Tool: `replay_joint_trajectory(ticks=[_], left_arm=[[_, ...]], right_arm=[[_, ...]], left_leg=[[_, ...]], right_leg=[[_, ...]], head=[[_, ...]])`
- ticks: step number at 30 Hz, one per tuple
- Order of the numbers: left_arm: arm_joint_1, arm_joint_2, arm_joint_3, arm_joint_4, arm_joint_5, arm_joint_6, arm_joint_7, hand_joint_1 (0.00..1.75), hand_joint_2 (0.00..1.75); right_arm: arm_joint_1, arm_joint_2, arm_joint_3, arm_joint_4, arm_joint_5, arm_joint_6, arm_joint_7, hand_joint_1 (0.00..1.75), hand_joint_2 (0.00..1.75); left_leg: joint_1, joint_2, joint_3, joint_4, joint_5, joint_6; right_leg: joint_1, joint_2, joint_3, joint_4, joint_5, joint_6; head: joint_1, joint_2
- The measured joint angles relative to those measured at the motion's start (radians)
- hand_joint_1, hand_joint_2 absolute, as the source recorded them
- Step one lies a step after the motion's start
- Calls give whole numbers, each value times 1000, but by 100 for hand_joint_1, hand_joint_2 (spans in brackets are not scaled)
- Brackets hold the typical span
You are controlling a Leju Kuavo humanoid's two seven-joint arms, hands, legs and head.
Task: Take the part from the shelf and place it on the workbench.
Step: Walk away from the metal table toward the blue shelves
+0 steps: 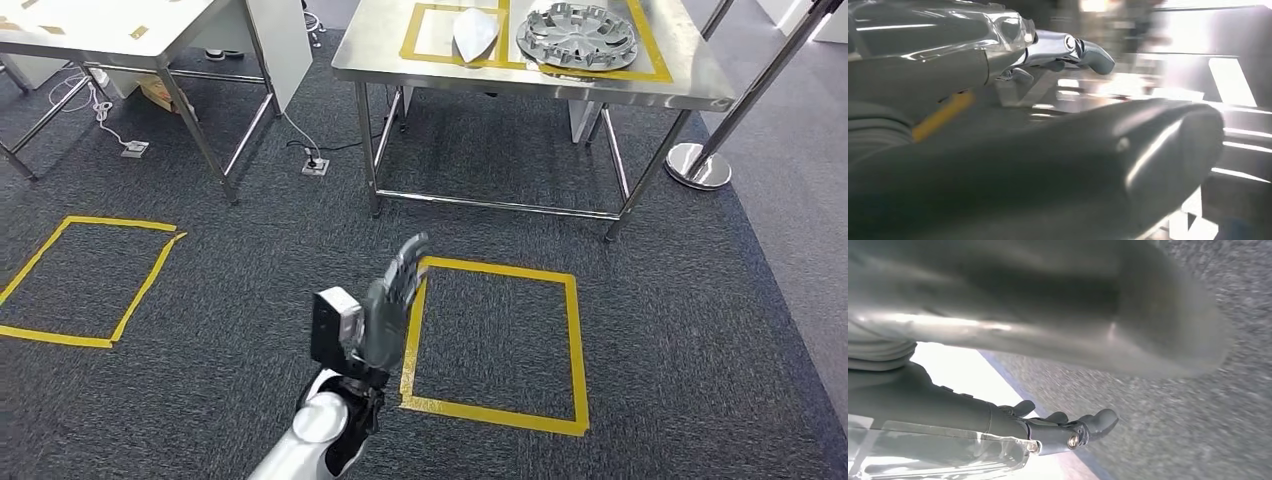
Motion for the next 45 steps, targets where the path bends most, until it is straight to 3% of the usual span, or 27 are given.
replay_joint_trajectory(ticks=[1, 2, 4, 5, 7, 9, 11, 14, 15, 16, 17, 19, 21, 25, 29, 31, 34, 35, 38, 45], left_arm=[[8, 4, 16, 82, 6, 26, 35, 0, 175], [20, 10, 33, 156, 9, 58, 69, 0, 175], [56, 30, 60, 277, 4, 124, 133, 0, 175], [74, 45, 69, 328, -5, 150, 177, 0, 175], [116, 77, 78, 418, -24, 174, 342, 0, 175], [163, 110, 81, 489, -27, 166, 575, 0, 175], [202, 140, 87, 537, -9, 146, 778, 0, 175], [230, 173, 97, 583, 6, 120, 951, 0, 175], [234, 181, 99, 594, 7, 115, 990, 0, 175], [236, 187, 99, 603, 8, 111, 1022, 0, 175], [238, 192, 100, 610, 7, 105, 1048, 0, 175], [238, 199, 100, 619, 6, 92, 1071, 0, 175], [237, 202, 100, 623, 5, 79, 1075, 0, 175], [234, 205, 100, 629, 8, 64, 1077, 0, 175], [227, 205, 97, 629, -20, 77, 1074, 0, 175], [224, 204, 96, 629, -24, 87, 1072, 0, 175], [222, 204, 96, 629, -20, 91, 1061, 0, 44], [222, 205, 96, 630, -19, 91, 1054, 0, 0], [226, 206, 96, 632, -17, 96, 1027, 0, 0], [226, 212, 96, 636, -8, 111, 977, 0, 0]], right_arm=[[1, 0, -3, 0, 0, -5, 2, 0, 0], [1, 0, -5, 0, 0, -9, 4, 0, 0], [2, 0, -7, 0, 4, -17, 3, 0, 0], [3, 0, -7, 0, 7, -20, 2, 0, 0], [5, 0, -7, 0, 14, -22, 1, 0, 0], [7, 0, -8, 0, 20, -22, 4, 0, 87], [5, 2, -8, 0, 22, -22, 8, 0, 175], [4, 3, -9, 0, 22, -21, 16, 0, 175], [4, 3, -9, 0, 22, -18, 23, 0, 175], [4, 4, -10, 0, 21, -14, 31, 0, 175], [4, 4, -11, 0, 20, -10, 42, 0, 175], [3, 6, -14, 0, 17, -2, 61, 0, 175], [1, 8, -18, 0, 13, 3, 75, 0, 175], [-1, 11, -24, 0, -1, 21, 86, 0, 175], [-5, 14, -46, 0, -33, 45, 122, 0, 175], [-5, 14, -59, 0, -42, 43, 138, 0, 175], [-6, 14, -73, 0, -50, 36, 142, 0, 175], [-6, 14, -76, 0, -50, 37, 140, 0, 131], [-6, 14, -82, 0, -48, 39, 137, 0, 0], [-7, 14, -88, 0, -40, 33, 135, 0, 0]], left_leg=[[-4, 2, -6, 3, 4, 0], [-6, 4, -10, 8, 7, 0], [-11, 9, -18, 19, 7, -2], [-13, 10, -24, 24, 7, -5], [-14, 12, -32, 29, 10, -13], [-12, 10, -36, 32, 10, -24], [-9, 3, -58, 77, -26, -39], [6, -4, -146, 271, -126, -58], [11, -3, -164, 314, -139, -62], [16, -3, -161, 318, -132, -65], [20, -3, -137, 279, -108, -67], [26, -3, -47, 123, -48, -71], [25, -5, 6, 21, -24, -69], [19, -6, 6, 10, -19, -58], [15, -6, 0, 11, -13, -49], [14, -6, -2, 12, -13, -47], [13, -6, -2, 12, -13, -47], [13, -6, -2, 13, -13, -46], [14, -6, -4, 13, -13, -46], [15, -6, -4, 13, -13, -47]], right_leg=[[6, 0, 18, -1, 1, -5], [11, 1, 58, -47, 18, -13], [20, 3, 157, -196, 54, -32], [23, 5, 189, -250, 63, -40], [29, 6, 205, -282, 62, -50], [27, 6, 200, -285, 69, -59], [21, 5, 196, -289, 76, -70], [19, -2, 181, -288, 85, -75], [18, -4, 177, -288, 88, -74], [17, -5, 173, -288, 91, -71], [14, -5, 171, -287, 94, -68], [10, -5, 169, -286, 99, -60], [10, -5, 166, -285, 103, -50], [9, -5, 165, -289, 107, -60], [6, -4, 167, -302, 123, -41], [5, -4, 166, -304, 125, -36], [4, -4, 165, -305, 126, -31], [4, -4, 165, -305, 126, -29], [5, -4, 163, -304, 126, -29], [7, -4, 161, -302, 126, -29]], head=[[4, 0], [7, 0], [11, 0], [12, 0], [12, 0], [12, 0], [7, 0], [-4, 0], [-5, 0], [-6, 0], [-7, 0], [-10, 0], [-14, 0], [-8, 0], [0, 0], [3, 0], [3, 0], [3, 0], [3, 0], [3, 0]])
